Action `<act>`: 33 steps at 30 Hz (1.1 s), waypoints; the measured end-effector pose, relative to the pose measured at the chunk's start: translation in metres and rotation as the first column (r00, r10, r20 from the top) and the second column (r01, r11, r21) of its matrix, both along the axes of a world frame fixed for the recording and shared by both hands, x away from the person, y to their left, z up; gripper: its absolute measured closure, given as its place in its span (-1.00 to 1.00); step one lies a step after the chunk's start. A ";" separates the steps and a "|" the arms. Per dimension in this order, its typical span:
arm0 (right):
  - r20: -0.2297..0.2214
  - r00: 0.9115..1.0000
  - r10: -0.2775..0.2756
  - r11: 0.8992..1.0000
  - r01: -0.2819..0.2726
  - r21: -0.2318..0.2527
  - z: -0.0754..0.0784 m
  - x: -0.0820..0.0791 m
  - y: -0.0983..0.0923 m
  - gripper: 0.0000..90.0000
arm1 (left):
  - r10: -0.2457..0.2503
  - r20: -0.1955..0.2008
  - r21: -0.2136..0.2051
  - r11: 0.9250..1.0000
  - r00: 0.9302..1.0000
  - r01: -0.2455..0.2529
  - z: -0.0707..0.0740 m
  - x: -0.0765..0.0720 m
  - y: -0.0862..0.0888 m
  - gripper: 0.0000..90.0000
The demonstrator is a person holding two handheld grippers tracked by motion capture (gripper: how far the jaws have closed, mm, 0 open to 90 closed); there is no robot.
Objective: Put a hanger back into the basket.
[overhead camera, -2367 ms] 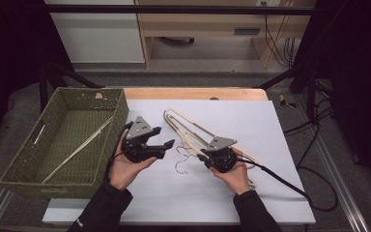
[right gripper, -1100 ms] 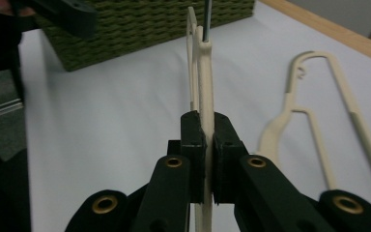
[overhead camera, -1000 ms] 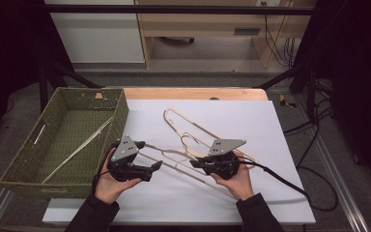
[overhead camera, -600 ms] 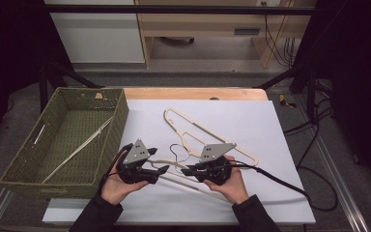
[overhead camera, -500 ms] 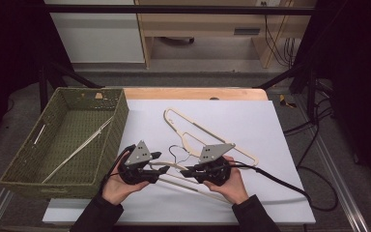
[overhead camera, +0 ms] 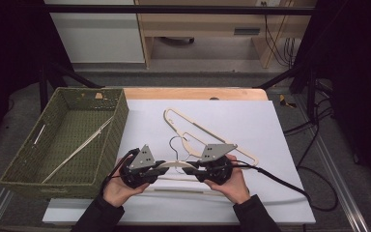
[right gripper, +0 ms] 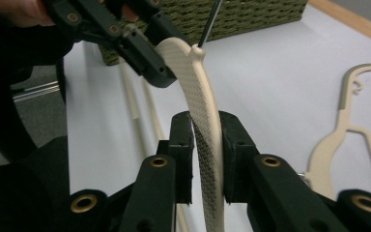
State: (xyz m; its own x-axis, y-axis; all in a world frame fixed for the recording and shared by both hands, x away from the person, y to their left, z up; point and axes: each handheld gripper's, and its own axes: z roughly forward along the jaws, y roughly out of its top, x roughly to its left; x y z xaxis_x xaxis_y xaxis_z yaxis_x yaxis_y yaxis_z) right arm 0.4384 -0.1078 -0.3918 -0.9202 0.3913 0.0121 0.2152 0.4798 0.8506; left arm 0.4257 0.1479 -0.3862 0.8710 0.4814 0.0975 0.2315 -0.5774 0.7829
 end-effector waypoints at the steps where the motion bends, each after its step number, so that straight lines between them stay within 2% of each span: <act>1: 0.003 1.000 -0.004 1.000 0.004 -0.001 0.000 0.000 0.000 0.66 | -0.002 -0.006 -0.001 1.000 1.000 0.002 0.000 -0.001 0.000 0.69; 6: 0.017 0.999 -0.031 0.999 0.031 -0.012 -0.001 0.001 -0.001 0.50 | -0.026 -0.045 -0.001 1.000 0.999 0.026 0.000 -0.002 -0.003 0.77; 13: 0.049 0.996 -0.071 0.997 0.071 -0.007 -0.002 0.002 -0.001 0.13 | -0.084 -0.094 -0.058 0.995 0.992 0.079 0.000 -0.005 -0.007 0.91; 17: 0.054 0.995 -0.085 0.996 0.084 0.008 0.002 0.001 -0.005 -0.05 | -0.058 -0.092 -0.075 0.996 0.994 0.052 0.001 -0.005 -0.004 0.92; 20: 0.057 0.993 -0.106 0.993 0.104 0.051 0.008 0.000 -0.012 -0.22 | -0.022 -0.081 -0.081 0.997 0.996 0.015 0.003 -0.004 0.001 0.92; 23: 0.049 0.987 -0.154 0.985 0.150 0.089 0.012 0.002 -0.023 -0.36 | 0.010 -0.066 -0.102 0.995 0.998 -0.016 0.008 -0.003 0.008 0.92; 26: 0.044 0.977 -0.207 0.972 0.201 0.126 0.016 0.003 -0.037 -0.48 | 0.044 -0.047 -0.114 0.992 0.998 -0.049 0.013 -0.005 0.012 0.92; 29: 0.042 0.965 -0.258 0.954 0.248 0.168 0.019 0.004 -0.051 -0.58 | 0.062 -0.032 -0.136 0.988 0.998 -0.066 0.020 -0.008 0.017 0.92; 30: 0.033 0.959 -0.281 0.944 0.271 0.187 0.019 0.004 -0.056 -0.59 | 0.062 -0.028 -0.139 0.988 0.998 -0.066 0.022 -0.008 0.019 0.92; 33: 0.018 0.945 -0.325 0.925 0.314 0.212 0.019 0.003 -0.069 -0.61 | 0.079 -0.012 -0.150 0.986 0.997 -0.080 0.029 -0.010 0.022 0.92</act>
